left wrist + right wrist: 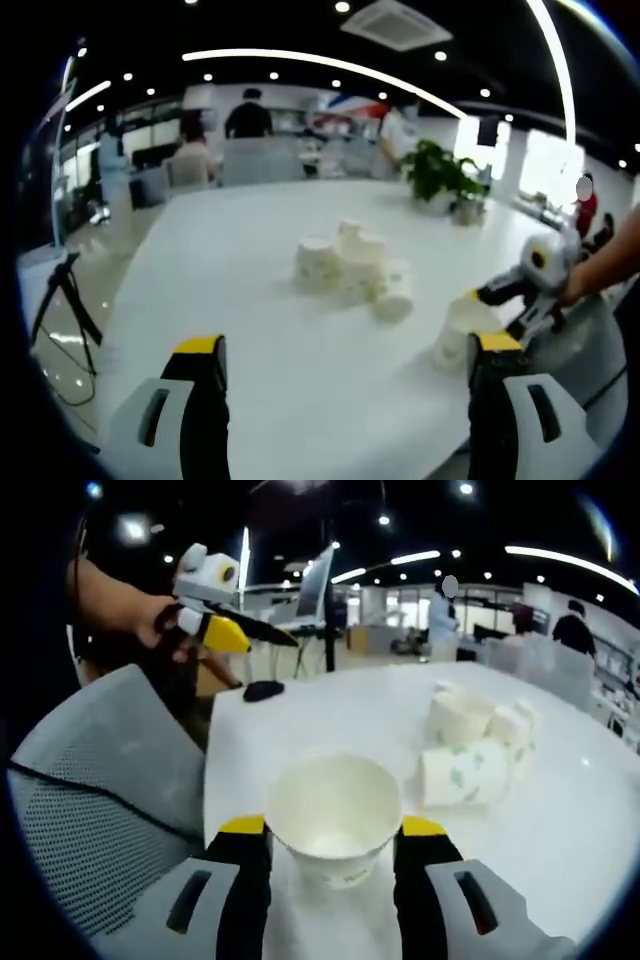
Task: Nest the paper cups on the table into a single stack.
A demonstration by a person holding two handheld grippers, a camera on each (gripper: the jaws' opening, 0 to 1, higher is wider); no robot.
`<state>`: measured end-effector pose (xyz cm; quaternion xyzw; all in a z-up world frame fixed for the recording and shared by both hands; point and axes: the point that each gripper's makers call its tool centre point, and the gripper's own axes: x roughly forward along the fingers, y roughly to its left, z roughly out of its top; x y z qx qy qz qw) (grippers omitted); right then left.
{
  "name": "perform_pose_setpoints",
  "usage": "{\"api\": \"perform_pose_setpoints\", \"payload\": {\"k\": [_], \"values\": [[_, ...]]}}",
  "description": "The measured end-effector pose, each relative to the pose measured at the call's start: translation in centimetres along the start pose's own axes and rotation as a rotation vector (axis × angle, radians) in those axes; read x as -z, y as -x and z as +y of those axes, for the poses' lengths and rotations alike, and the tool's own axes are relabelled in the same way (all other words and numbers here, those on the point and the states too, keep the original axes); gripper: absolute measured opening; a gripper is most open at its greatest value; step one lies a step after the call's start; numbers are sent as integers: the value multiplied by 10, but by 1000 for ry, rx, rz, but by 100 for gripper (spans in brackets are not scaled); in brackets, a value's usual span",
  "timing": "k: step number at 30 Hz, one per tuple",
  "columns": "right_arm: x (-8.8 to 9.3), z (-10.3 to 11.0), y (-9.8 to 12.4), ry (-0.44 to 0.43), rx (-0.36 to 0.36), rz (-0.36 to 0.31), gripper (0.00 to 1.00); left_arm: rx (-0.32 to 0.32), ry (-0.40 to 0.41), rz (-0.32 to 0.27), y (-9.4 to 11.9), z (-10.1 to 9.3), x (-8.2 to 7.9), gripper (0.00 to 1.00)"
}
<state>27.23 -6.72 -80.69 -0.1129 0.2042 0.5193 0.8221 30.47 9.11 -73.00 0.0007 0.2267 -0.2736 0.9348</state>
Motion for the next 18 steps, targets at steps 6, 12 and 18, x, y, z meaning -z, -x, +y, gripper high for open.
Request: {"api": "perform_pose_setpoints", "payload": {"k": [6,12,18], "values": [[-19,-9,15,-44,16,-31,77,-5,2,-4,0,1,0,98],[-48,-40,48,-70,103,-114,83,-7,-4,-18,0,1,-3,98],[-52,-73,76,-102,189,-137,88,0,-10,-30,-2,-3,-6,98]]}}
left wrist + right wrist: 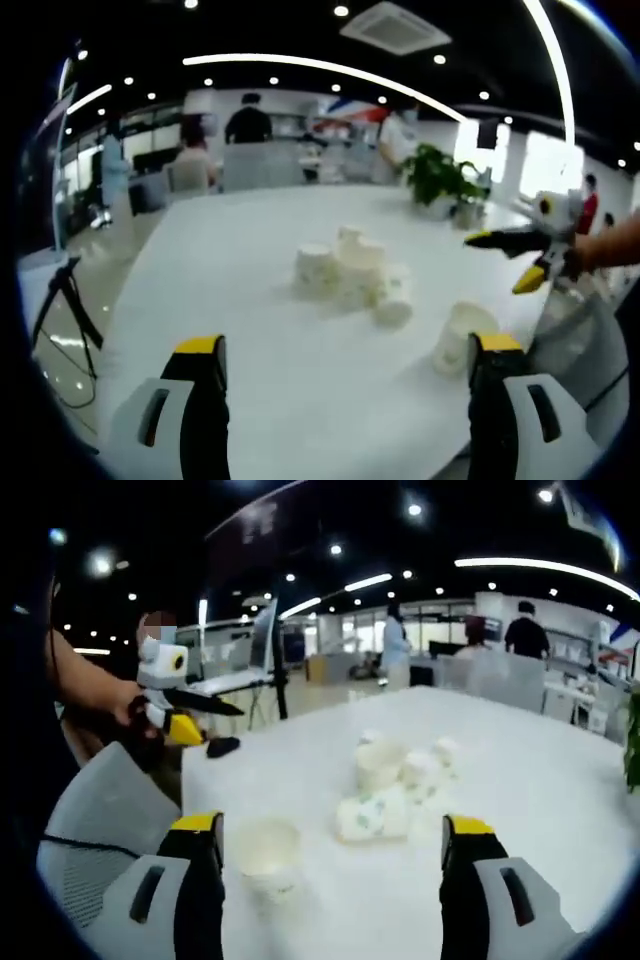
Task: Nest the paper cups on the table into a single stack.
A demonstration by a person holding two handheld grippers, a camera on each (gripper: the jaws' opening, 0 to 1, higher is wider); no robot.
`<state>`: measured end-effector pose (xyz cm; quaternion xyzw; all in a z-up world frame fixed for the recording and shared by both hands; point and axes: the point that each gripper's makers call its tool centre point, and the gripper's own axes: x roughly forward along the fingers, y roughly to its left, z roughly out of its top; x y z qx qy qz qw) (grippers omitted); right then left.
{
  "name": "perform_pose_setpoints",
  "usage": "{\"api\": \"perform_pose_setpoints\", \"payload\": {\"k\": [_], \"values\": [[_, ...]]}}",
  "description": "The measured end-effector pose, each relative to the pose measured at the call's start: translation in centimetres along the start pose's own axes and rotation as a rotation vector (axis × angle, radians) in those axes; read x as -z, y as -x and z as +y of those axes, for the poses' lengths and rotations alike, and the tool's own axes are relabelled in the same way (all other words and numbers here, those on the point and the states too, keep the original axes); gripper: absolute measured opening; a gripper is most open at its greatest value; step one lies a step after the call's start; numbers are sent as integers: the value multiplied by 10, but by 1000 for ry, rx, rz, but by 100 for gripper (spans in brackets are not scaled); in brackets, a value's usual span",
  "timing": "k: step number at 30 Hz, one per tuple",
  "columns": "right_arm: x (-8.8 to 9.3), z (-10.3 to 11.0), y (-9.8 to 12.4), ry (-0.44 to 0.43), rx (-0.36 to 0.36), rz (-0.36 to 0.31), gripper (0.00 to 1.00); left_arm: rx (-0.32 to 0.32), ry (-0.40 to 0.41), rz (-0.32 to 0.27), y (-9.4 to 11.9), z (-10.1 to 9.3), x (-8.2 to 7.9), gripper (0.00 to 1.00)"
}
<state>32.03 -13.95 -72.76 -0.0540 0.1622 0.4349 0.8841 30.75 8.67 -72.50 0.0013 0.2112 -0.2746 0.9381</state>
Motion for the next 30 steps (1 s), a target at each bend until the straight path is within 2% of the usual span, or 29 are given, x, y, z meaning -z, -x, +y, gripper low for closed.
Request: {"api": "perform_pose_setpoints", "payload": {"k": [5,9,15,19,30], "values": [[0,-24,17,-13,74,-16,88,6,-23,-2,-3,-3,0,98],[3,-33,27,-15,112,-16,88,10,-27,-15,-3,-4,-1,98],[18,-49,38,-27,172,7,95,9,-40,-36,-5,-4,-2,98],[23,-58,45,-17,220,0,98,1,-69,-44,-4,-6,4,98],[27,-61,43,-24,242,6,100,-12,-41,-55,-1,-2,7,98]]}}
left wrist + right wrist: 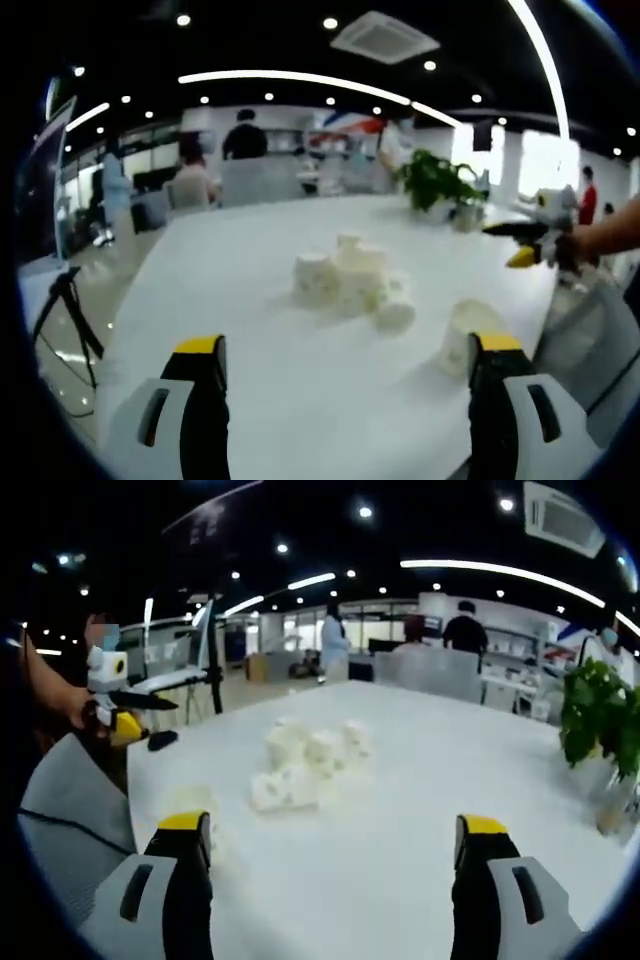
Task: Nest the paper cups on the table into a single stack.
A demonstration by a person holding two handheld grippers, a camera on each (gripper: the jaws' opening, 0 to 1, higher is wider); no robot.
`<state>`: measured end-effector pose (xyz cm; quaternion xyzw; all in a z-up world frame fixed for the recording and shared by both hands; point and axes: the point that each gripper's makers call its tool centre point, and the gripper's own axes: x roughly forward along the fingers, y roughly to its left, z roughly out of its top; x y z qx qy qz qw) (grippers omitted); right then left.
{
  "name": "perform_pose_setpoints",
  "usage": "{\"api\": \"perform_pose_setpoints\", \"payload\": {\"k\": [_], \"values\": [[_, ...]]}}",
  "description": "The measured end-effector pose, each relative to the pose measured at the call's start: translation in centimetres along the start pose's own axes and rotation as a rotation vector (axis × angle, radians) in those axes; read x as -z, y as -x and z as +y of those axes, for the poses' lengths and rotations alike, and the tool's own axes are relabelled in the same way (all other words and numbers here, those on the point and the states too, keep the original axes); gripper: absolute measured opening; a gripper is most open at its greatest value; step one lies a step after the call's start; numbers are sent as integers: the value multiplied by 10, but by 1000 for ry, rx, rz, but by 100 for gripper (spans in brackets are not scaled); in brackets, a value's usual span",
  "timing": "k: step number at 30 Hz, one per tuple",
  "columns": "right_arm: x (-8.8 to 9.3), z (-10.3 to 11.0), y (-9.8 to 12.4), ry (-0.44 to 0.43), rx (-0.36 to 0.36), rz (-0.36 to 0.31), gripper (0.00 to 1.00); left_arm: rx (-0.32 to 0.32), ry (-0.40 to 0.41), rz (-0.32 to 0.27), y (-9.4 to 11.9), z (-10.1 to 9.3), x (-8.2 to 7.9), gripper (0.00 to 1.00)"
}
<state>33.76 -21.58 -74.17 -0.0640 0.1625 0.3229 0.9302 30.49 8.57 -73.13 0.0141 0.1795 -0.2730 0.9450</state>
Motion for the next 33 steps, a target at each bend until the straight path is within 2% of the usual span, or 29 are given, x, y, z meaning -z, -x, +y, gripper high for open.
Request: {"api": "perform_pose_setpoints", "payload": {"k": [8,12,17,33], "values": [[1,0,-4,10,-19,3,100,2,6,-8,-1,1,-2,98],[0,2,-5,22,-36,3,99,16,-2,-48,-1,-2,-8,99],[1,-1,-10,35,-54,10,99,12,-2,-11,-2,0,-3,99],[-9,5,-38,53,-115,1,95,3,5,-17,0,4,-10,99]]}}
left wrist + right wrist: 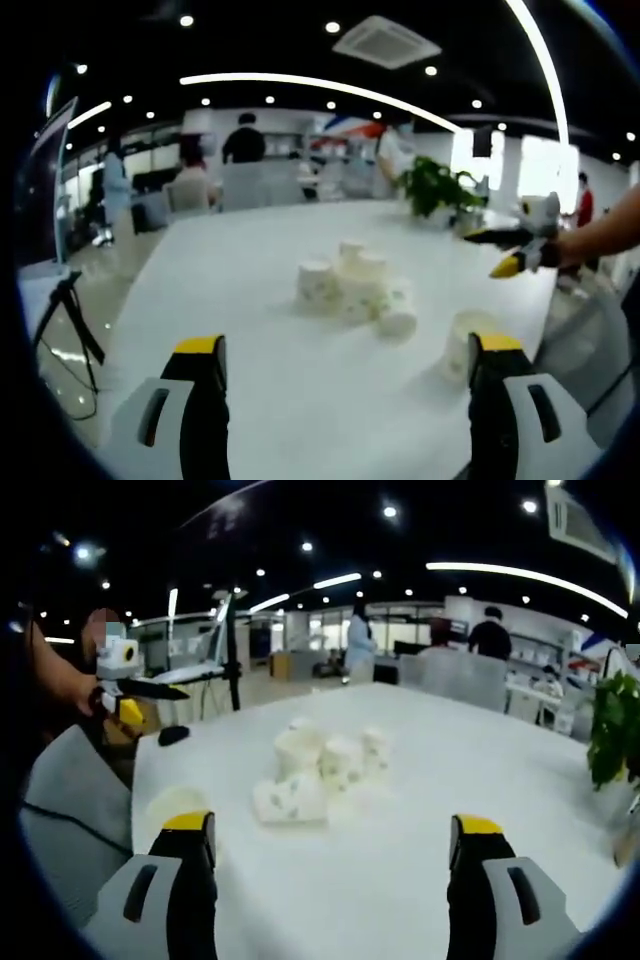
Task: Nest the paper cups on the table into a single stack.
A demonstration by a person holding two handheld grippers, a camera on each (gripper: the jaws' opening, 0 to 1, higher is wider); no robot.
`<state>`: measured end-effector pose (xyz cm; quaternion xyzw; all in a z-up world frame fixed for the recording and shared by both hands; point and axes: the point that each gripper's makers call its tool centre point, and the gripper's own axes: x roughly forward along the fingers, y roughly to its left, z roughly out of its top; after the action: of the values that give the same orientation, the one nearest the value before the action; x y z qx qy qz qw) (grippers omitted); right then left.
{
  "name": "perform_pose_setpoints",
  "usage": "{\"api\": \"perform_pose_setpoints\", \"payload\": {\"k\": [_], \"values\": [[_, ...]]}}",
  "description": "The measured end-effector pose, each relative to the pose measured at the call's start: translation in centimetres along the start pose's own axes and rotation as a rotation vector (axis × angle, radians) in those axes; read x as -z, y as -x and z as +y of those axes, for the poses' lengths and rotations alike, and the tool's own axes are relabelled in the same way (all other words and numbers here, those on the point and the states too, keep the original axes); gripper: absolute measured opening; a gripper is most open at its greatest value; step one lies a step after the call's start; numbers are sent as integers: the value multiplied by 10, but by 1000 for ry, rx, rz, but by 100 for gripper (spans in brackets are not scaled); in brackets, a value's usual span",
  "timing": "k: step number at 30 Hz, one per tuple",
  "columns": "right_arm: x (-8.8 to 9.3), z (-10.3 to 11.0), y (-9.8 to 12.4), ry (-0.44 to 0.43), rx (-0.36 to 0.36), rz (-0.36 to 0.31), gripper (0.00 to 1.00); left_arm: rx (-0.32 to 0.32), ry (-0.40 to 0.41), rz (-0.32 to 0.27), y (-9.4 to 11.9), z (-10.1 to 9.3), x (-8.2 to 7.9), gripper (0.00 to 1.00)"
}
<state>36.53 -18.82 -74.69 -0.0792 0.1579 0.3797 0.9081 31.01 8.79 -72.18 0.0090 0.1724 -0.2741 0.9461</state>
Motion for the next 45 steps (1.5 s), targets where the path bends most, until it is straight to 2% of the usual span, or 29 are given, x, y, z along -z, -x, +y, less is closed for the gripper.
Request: {"api": "perform_pose_setpoints", "payload": {"k": [21,30,45], "values": [[-7,7,-31,5,-53,12,92,-18,20,10,4,8,3,99],[-4,16,-44,21,-88,35,90,-23,27,19,7,12,7,99],[-13,22,-70,37,-134,43,87,-42,28,32,14,19,9,99]]}}
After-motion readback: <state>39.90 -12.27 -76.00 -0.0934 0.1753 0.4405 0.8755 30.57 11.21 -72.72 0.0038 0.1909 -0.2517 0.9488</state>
